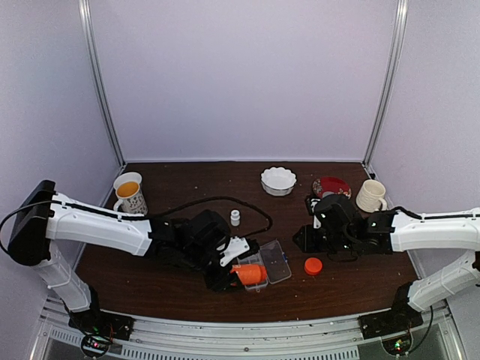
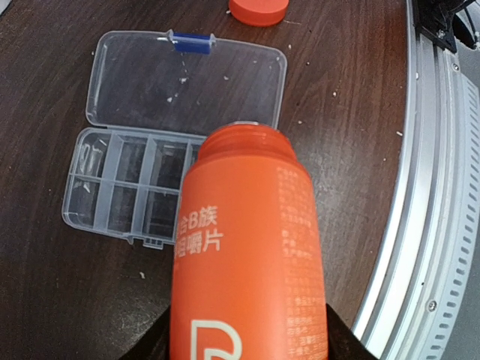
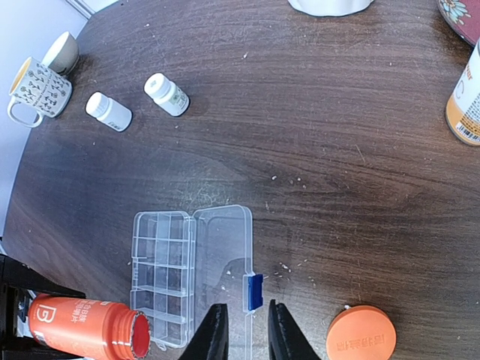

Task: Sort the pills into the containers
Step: Pour the pill into the compartment of the pill container.

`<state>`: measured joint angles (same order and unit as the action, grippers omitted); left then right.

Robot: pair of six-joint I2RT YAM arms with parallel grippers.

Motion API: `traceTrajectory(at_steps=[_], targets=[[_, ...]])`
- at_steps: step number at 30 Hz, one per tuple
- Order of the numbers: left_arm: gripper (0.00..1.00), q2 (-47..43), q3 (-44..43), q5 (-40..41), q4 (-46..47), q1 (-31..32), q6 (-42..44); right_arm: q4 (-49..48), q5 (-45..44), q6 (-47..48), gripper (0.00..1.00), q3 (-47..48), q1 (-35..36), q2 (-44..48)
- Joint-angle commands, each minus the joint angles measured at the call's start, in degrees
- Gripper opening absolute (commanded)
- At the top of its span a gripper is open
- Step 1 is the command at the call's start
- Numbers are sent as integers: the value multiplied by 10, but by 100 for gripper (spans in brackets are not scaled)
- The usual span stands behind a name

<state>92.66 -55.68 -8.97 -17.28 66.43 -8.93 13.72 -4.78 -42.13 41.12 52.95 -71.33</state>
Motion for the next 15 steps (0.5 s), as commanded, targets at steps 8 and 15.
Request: traceTrajectory(at_steps=[8, 15], targets=[[0, -20, -27, 3, -4, 3, -3, -47, -22, 50, 20, -3, -5, -7], [0, -28, -8, 7, 13, 2, -3, -144, -15, 172, 20, -39, -6, -8]])
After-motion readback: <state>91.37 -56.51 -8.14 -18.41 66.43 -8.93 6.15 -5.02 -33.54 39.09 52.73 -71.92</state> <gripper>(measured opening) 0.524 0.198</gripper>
